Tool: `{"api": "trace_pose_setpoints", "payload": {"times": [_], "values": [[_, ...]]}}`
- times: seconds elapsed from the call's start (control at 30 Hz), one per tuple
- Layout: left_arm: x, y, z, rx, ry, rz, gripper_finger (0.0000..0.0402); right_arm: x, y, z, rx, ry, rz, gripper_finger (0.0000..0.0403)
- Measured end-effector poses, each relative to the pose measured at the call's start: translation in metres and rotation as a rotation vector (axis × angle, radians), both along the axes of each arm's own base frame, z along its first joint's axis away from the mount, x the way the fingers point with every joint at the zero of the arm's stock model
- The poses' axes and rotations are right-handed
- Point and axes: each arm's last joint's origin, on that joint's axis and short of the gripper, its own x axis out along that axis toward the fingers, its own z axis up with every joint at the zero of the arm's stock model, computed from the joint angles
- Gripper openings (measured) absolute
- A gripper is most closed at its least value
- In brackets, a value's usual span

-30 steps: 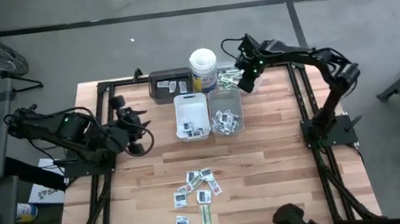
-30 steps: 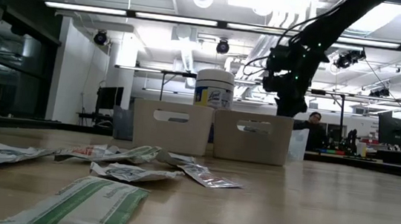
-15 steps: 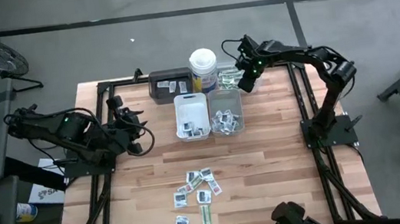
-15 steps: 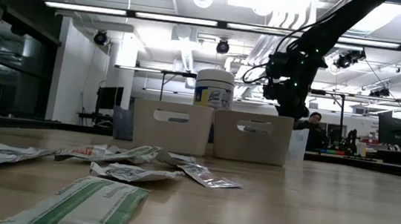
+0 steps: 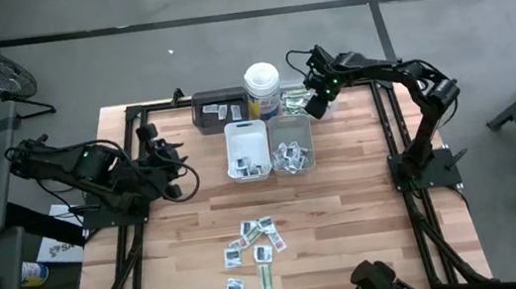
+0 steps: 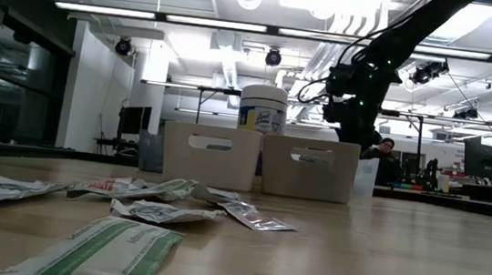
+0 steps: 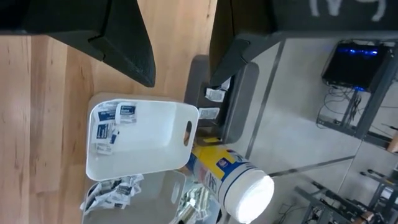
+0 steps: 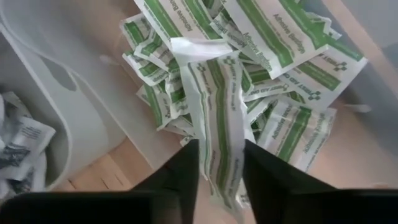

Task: Pick & Place First Aid Supplies
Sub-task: Put the band aid into the transparent bin, then put the alcohol wipe into the white bin

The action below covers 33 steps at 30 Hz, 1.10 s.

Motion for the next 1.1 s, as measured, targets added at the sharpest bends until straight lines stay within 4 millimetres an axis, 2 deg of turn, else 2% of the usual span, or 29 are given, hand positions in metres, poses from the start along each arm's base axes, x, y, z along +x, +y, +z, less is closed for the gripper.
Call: {"api": "trace_pose_setpoints", "payload": {"times": [0.13,0.27,0.43,0.6,0.83,1.1], "values": [[-0.001,0.000,-0.002,0.009,0.022,-0.001,0.0145,-0.001,-0.001,0.000,0.026,-0.017,-0.065,0.0148],[0.001,-0.001,-0.018,0.014,0.079,-0.010,0.0145,-0.003,0.000,0.008,0.017,-0.042,-0.102,0.0190],[0.006,-0.005,-0.044,-0.042,0.147,-0.045,0.0145,-0.008,0.006,0.034,-0.046,-0.102,-0.120,0.0224],[0.012,-0.009,-0.072,-0.101,0.176,-0.076,0.0145,-0.016,0.017,0.066,-0.124,-0.185,-0.160,0.0234],[0.019,-0.015,-0.111,-0.219,0.156,-0.164,0.0145,-0.026,0.046,0.112,-0.206,-0.328,-0.178,0.0234],[0.019,-0.019,-0.149,-0.396,0.113,-0.224,0.0145,-0.034,0.098,0.157,-0.240,-0.508,-0.129,0.0234]]}}
